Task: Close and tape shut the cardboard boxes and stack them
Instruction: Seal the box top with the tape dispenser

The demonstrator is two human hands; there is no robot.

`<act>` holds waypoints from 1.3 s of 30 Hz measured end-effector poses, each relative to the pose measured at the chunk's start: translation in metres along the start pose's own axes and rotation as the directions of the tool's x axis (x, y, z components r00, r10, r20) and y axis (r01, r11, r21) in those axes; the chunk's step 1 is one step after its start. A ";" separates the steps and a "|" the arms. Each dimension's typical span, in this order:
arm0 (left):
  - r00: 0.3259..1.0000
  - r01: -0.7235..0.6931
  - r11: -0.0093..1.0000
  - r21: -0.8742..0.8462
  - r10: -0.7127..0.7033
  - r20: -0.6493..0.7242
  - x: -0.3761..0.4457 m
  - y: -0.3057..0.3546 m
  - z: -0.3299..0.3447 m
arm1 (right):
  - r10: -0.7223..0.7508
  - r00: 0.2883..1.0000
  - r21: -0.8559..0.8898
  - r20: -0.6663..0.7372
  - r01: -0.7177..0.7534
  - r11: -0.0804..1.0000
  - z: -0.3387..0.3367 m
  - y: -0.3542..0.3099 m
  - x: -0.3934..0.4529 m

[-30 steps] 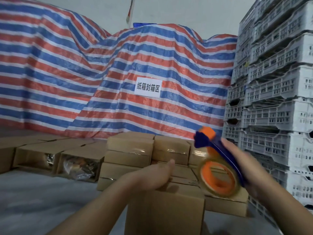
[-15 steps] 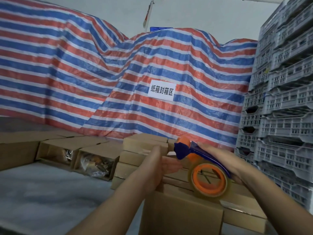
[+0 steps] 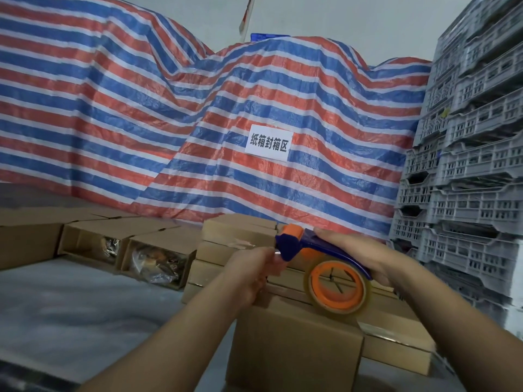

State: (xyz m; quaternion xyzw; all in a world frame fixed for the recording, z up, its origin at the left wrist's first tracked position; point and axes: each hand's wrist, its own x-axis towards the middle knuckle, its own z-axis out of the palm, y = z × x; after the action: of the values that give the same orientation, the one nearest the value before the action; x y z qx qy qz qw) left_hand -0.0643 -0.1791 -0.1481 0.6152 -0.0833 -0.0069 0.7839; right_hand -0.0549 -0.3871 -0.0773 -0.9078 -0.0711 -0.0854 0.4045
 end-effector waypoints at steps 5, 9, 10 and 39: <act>0.980 -0.037 0.996 -0.076 0.021 -0.199 -0.001 0.000 0.002 | 0.042 0.984 0.012 0.175 -0.045 0.999 -0.018 -0.007 0.000; 0.973 -0.044 0.990 -0.134 0.012 -0.229 0.000 -0.003 0.001 | 0.036 0.987 -0.014 0.160 -0.034 0.999 -0.028 0.005 -0.007; 0.973 -0.045 0.989 -0.144 0.011 -0.230 0.002 -0.004 0.001 | 0.029 0.989 -0.023 0.148 -0.026 0.999 -0.028 0.007 -0.007; 0.926 -0.064 0.925 0.374 0.195 -0.323 0.018 -0.061 -0.061 | 0.117 0.937 -0.410 0.330 0.030 0.912 0.013 -0.038 0.022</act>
State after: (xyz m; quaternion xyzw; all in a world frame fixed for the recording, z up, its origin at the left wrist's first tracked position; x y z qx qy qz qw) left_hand -0.0323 -0.1375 -0.2187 0.7311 0.0182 0.1717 0.6601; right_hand -0.0393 -0.3511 -0.0537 -0.9741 -0.1014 0.0725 0.1885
